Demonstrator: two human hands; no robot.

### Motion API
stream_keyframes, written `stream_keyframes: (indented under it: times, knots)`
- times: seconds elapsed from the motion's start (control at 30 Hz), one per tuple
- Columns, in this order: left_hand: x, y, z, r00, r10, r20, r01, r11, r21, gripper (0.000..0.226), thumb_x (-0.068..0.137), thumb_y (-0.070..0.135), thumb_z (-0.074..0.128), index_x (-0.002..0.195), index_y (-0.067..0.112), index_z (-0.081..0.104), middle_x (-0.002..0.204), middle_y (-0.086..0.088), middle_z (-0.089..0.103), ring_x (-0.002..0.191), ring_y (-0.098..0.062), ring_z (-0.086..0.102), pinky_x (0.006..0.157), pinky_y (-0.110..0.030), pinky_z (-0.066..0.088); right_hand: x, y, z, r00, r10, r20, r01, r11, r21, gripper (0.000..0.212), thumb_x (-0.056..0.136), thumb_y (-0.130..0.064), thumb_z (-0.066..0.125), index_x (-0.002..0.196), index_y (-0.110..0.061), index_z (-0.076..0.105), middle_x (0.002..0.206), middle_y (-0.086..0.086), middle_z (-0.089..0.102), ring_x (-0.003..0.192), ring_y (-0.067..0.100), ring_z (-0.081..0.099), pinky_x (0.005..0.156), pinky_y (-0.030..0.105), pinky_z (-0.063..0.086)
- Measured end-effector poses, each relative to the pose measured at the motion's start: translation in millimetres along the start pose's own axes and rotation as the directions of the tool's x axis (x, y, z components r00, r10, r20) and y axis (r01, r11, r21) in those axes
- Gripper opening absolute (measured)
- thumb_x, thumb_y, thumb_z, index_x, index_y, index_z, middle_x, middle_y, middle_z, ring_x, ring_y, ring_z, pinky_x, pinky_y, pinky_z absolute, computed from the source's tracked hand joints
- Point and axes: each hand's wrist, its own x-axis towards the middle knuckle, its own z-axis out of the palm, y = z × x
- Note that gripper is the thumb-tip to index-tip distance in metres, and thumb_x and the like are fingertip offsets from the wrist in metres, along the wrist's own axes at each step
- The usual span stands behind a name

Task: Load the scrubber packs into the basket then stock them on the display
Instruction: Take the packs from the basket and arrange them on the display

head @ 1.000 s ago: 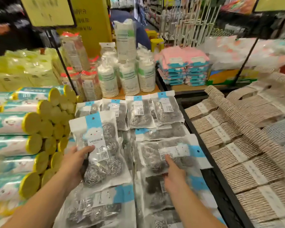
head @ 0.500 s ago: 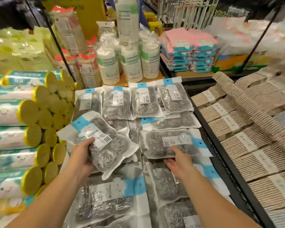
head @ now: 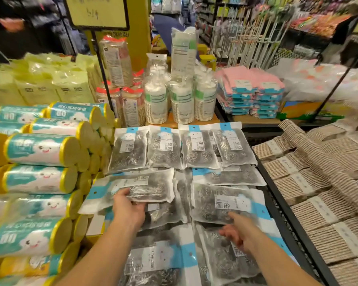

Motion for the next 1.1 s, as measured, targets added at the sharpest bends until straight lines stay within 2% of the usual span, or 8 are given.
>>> stream_keyframes:
  times: [0.17, 0.3, 0.43, 0.67, 0.83, 0.9, 1.0, 1.1]
  knots:
    - [7, -21, 3, 0.995, -0.100, 0.019, 0.093, 0.970, 0.224, 0.021, 0.099, 0.021, 0.046, 0.114, 0.014, 0.058, 0.121, -0.010, 0.062, 0.113, -0.026, 0.059, 0.104, -0.047, 0.043, 17, 6, -4, 0.999, 0.015, -0.042, -0.018, 0.997, -0.076, 0.032, 0.104, -0.026, 0.050, 0.107, 0.005, 0.056, 0.073, 0.021, 0.073, 0.034, 0.012, 0.047, 0.026, 0.016, 0.029]
    - [18, -21, -3, 0.990, -0.139, -0.011, 0.131, 0.901, 0.415, 0.029, 0.102, 0.031, 0.052, 0.124, 0.014, 0.058, 0.096, -0.014, 0.063, 0.082, -0.025, 0.067, 0.057, -0.036, 0.062, 25, 15, -1, 0.997, -0.021, -0.080, 0.010, 0.990, -0.143, 0.021, 0.103, -0.022, 0.051, 0.101, -0.002, 0.057, 0.071, 0.017, 0.074, 0.033, 0.008, 0.045, 0.028, 0.016, 0.027]
    - [22, -19, -9, 0.986, -0.157, -0.056, 0.162, 0.830, 0.533, 0.039, 0.099, 0.033, 0.057, 0.124, 0.003, 0.058, 0.091, -0.022, 0.069, 0.045, -0.022, 0.067, 0.030, -0.023, 0.049, 28, 19, 0, 0.983, -0.103, -0.150, 0.064, 0.968, -0.244, 0.025, 0.104, -0.022, 0.051, 0.100, 0.002, 0.056, 0.070, 0.017, 0.070, 0.027, 0.007, 0.044, 0.028, 0.015, 0.025]
    - [6, -4, -25, 0.972, -0.232, -0.042, 0.195, 0.688, 0.699, 0.056, 0.089, 0.049, 0.065, 0.105, -0.004, 0.059, 0.074, -0.019, 0.072, 0.044, -0.020, 0.064, 0.033, -0.019, 0.047, 22, 16, 0, 0.985, -0.124, -0.122, 0.085, 0.954, -0.288, 0.022, 0.101, -0.021, 0.053, 0.100, 0.000, 0.058, 0.067, 0.014, 0.070, 0.034, 0.010, 0.042, 0.030, 0.017, 0.026]
    - [-48, 12, -32, 0.996, -0.044, 0.083, -0.048, 0.526, 0.849, 0.041, 0.090, 0.046, 0.065, 0.096, 0.006, 0.062, 0.073, -0.009, 0.074, 0.052, -0.017, 0.067, 0.042, -0.022, 0.045, -16, -7, 17, 0.949, -0.316, 0.009, 0.289, 0.855, -0.430, 0.033, 0.099, -0.031, 0.055, 0.086, -0.003, 0.064, 0.068, 0.009, 0.069, 0.046, 0.013, 0.049, 0.040, 0.023, 0.037]
    - [-76, 22, -38, 0.979, 0.075, 0.191, -0.204, 0.442, 0.873, 0.037, 0.091, 0.043, 0.065, 0.101, 0.008, 0.065, 0.075, -0.006, 0.075, 0.061, -0.017, 0.068, 0.055, -0.025, 0.046, -38, -19, 32, 0.893, -0.438, 0.103, 0.439, 0.802, -0.405, 0.024, 0.098, -0.030, 0.057, 0.090, -0.008, 0.061, 0.075, 0.008, 0.069, 0.056, 0.016, 0.056, 0.053, 0.030, 0.048]
    - [-120, 43, -63, 0.890, 0.278, 0.362, -0.435, 0.279, 0.856, 0.028, 0.090, 0.037, 0.068, 0.095, 0.009, 0.068, 0.083, -0.008, 0.077, 0.079, -0.025, 0.070, 0.066, -0.032, 0.046, -75, -30, 63, 0.755, -0.598, 0.268, 0.653, 0.648, -0.392, 0.013, 0.095, -0.030, 0.061, 0.098, -0.018, 0.060, 0.091, 0.000, 0.068, 0.076, 0.013, 0.062, 0.065, 0.027, 0.045]
    - [-167, 70, -105, 0.800, 0.410, 0.438, -0.522, 0.115, 0.845, 0.023, 0.088, 0.035, 0.071, 0.086, 0.012, 0.068, 0.079, -0.006, 0.069, 0.072, -0.018, 0.060, 0.065, -0.031, 0.044, -118, -24, 107, 0.585, -0.667, 0.461, 0.811, 0.478, -0.338, 0.015, 0.092, -0.029, 0.066, 0.103, -0.021, 0.061, 0.094, -0.007, 0.063, 0.085, 0.008, 0.060, 0.067, 0.021, 0.043]
